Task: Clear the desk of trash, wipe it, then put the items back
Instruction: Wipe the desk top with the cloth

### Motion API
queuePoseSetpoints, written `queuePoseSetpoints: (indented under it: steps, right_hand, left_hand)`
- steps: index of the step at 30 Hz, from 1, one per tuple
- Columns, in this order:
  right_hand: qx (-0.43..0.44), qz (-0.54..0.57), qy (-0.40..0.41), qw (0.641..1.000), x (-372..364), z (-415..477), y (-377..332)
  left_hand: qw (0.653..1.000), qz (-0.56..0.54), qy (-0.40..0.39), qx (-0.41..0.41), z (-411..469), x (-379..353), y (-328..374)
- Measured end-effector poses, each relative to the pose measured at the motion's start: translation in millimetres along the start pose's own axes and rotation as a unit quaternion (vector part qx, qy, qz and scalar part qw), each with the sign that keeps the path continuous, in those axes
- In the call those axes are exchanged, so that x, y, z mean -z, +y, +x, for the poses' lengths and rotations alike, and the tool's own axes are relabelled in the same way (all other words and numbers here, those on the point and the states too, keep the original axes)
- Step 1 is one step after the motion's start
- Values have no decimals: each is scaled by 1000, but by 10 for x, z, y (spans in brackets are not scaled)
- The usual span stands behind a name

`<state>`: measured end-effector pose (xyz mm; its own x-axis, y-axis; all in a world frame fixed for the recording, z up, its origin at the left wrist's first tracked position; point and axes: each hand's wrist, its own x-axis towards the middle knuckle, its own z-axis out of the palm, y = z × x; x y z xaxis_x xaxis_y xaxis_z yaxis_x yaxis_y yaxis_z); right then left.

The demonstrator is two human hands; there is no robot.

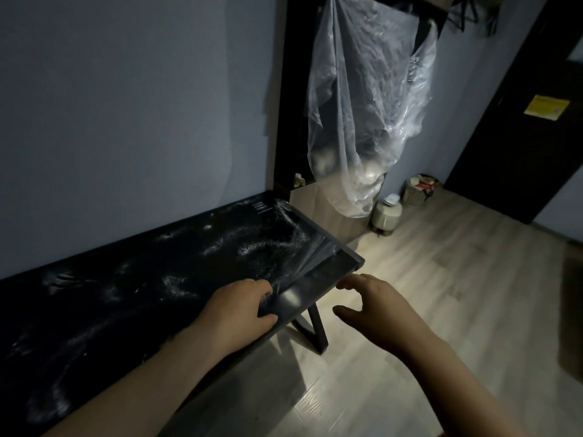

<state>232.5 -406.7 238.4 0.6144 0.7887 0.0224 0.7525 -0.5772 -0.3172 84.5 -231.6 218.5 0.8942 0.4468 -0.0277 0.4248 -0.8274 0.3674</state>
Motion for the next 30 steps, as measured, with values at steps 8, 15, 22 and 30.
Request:
queuePoseSetpoints:
  steps: [8,15,22,30]
  right_hand:
    - [1,8,31,999,364,602,866]
    - [-4,10,54,998,806,1144,1869]
    - [-23,13,70,997,1083,1541,2673]
    - [-19,-1,70,997,1295,2240,3438]
  left_hand:
    - [1000,2,11,-16,1024,-59,530]
    - [999,-1,27,-20,2021,-180,1218]
    - [999,13,12,-30,2861,-349,1773]
    - [999,0,27,-35,3872,-514,2165]
